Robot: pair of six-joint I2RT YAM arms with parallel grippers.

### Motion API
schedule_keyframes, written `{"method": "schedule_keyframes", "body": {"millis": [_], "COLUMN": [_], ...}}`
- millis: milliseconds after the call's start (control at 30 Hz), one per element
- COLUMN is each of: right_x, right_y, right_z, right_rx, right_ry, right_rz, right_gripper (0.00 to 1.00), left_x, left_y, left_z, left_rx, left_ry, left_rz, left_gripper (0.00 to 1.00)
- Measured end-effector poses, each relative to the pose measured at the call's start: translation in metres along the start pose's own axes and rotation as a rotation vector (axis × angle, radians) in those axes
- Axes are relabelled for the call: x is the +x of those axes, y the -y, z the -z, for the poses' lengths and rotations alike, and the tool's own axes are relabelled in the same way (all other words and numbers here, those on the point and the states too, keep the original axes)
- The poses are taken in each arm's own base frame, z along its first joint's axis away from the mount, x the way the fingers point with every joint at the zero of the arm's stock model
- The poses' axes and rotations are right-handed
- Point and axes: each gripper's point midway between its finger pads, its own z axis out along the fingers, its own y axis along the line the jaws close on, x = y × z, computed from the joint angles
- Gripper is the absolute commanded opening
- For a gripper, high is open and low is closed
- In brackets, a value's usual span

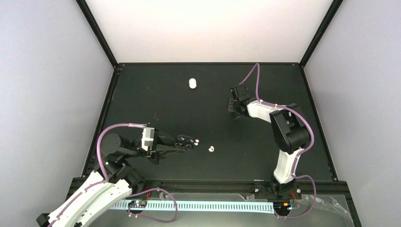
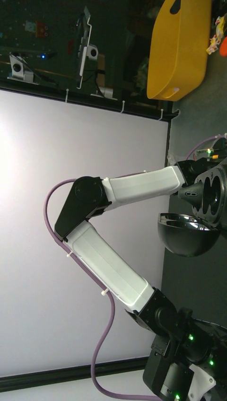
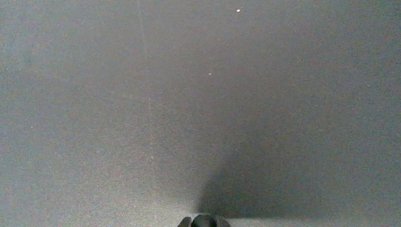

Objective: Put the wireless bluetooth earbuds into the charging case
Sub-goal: Pick up the earbud from the center of the board.

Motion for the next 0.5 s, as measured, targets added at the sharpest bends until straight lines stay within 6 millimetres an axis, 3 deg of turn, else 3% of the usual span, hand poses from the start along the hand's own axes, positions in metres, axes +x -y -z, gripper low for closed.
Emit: {"method": "schedule_keyframes", "body": {"millis": [500], "right_x": [0.0101], "right_y": [0.0007], "right_z": [-0.0013], "right_rx": [-0.009], "right_ry": [-0.033], "right_rz": [0.004], "right_gripper": [0.15], "left_x": [0.0017], "left_y": [0.0003], "left_z": [-0.0009], "left_rx": [0.008], "left_ry": [-0.007], "left_rz": [0.006], "left_gripper": [0.02]}}
